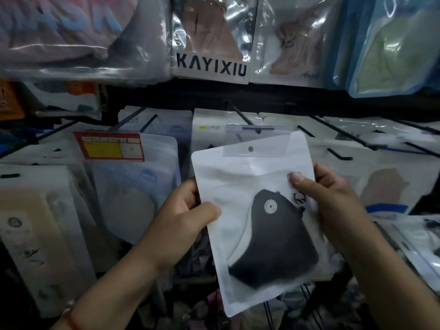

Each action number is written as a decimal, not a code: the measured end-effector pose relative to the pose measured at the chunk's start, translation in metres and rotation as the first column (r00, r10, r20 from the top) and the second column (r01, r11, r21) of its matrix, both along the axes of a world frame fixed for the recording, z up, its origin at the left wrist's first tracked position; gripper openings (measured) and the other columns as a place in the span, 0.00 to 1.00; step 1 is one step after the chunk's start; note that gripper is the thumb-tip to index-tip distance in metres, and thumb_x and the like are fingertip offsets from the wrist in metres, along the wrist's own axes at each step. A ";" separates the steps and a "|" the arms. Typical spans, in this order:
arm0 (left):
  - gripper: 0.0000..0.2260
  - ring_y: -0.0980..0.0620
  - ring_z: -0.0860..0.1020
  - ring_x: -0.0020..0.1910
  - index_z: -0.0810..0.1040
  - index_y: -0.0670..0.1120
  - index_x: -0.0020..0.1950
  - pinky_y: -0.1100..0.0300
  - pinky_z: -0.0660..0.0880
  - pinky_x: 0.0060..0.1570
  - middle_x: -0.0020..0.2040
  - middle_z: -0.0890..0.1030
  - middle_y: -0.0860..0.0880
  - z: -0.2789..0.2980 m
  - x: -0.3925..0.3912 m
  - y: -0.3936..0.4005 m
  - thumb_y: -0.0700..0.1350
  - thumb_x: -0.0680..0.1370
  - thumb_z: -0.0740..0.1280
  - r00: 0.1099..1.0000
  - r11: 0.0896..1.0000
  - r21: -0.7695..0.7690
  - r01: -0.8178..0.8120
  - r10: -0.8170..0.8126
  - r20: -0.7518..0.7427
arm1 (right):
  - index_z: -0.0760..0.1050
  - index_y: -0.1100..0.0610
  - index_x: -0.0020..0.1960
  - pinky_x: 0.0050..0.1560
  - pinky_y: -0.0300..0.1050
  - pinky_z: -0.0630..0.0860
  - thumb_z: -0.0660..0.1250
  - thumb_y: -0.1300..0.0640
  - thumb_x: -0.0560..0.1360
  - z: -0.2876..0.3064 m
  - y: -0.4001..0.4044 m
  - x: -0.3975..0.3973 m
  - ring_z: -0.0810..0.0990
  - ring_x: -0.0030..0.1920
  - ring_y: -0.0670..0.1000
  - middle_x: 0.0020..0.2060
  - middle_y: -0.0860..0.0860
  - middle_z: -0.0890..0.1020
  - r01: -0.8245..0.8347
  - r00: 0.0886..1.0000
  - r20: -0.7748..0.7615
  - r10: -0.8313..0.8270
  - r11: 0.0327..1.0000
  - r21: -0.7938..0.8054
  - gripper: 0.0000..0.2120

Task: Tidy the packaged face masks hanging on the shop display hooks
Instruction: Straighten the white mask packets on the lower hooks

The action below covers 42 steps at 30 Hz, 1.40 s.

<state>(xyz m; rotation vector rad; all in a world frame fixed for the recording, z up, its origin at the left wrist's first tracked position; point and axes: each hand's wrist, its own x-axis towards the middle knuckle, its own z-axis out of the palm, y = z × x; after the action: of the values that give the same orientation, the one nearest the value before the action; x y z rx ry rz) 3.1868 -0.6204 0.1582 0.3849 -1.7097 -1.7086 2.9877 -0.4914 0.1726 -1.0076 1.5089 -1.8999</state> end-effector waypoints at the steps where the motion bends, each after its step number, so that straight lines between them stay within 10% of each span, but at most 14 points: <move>1: 0.15 0.52 0.85 0.47 0.85 0.56 0.47 0.63 0.80 0.42 0.48 0.87 0.50 0.001 -0.001 -0.001 0.40 0.68 0.66 1.000 1.000 -0.002 0.004 -0.004 0.013 | 0.81 0.54 0.53 0.44 0.46 0.82 0.68 0.57 0.71 0.001 0.003 0.002 0.86 0.47 0.56 0.48 0.56 0.86 0.004 0.999 -0.032 -0.005 1.000 -0.022 0.11; 13: 0.12 0.54 0.84 0.52 0.85 0.56 0.53 0.65 0.79 0.47 0.52 0.86 0.53 0.010 -0.003 -0.001 0.44 0.72 0.69 0.989 0.983 -0.111 0.146 -0.146 0.010 | 0.78 0.55 0.58 0.47 0.47 0.82 0.67 0.58 0.71 0.012 0.029 0.006 0.85 0.50 0.56 0.50 0.55 0.85 0.044 0.983 -0.174 -0.060 0.995 -0.094 0.16; 24: 0.03 0.58 0.79 0.36 0.81 0.52 0.43 0.64 0.73 0.37 0.39 0.82 0.53 -0.007 -0.033 -0.002 0.45 0.76 0.72 0.967 0.868 -0.496 -0.027 0.149 0.207 | 0.80 0.52 0.52 0.40 0.43 0.81 0.73 0.57 0.68 -0.010 0.048 -0.010 0.84 0.45 0.52 0.44 0.49 0.85 0.099 0.972 -0.223 -0.075 0.990 0.099 0.13; 33: 0.03 0.57 0.79 0.36 0.79 0.55 0.43 0.62 0.73 0.36 0.38 0.81 0.55 -0.012 -0.053 0.018 0.50 0.77 0.71 0.957 0.821 -0.570 -0.029 0.188 0.221 | 0.80 0.42 0.57 0.53 0.43 0.78 0.70 0.52 0.76 -0.006 0.064 -0.021 0.79 0.54 0.40 0.50 0.37 0.81 0.322 0.507 -0.861 -0.028 0.933 0.159 0.11; 35: 0.02 0.60 0.79 0.42 0.80 0.57 0.48 0.59 0.77 0.41 0.43 0.81 0.58 -0.013 -0.057 0.022 0.50 0.78 0.70 0.956 0.742 -0.670 -0.041 0.223 0.188 | 0.79 0.41 0.59 0.54 0.44 0.78 0.69 0.53 0.77 -0.007 0.068 -0.027 0.78 0.55 0.40 0.51 0.36 0.81 0.328 0.483 -0.874 -0.049 0.936 0.129 0.13; 42: 0.23 0.46 0.75 0.47 0.73 0.49 0.73 0.49 0.76 0.48 0.50 0.78 0.48 -0.003 -0.093 0.027 0.41 0.77 0.67 0.972 -0.035 -0.993 -0.117 0.203 -0.121 | 0.82 0.44 0.56 0.50 0.35 0.75 0.70 0.60 0.76 0.000 0.076 -0.048 0.80 0.54 0.42 0.50 0.40 0.83 0.274 0.626 -0.763 -0.161 0.962 0.021 0.13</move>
<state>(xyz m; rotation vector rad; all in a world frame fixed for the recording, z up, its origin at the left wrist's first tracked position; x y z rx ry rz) 3.0933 -0.5932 0.1552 -0.1093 -2.3192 0.1377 2.9399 -0.4156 0.1726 -1.7641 2.2802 -1.5306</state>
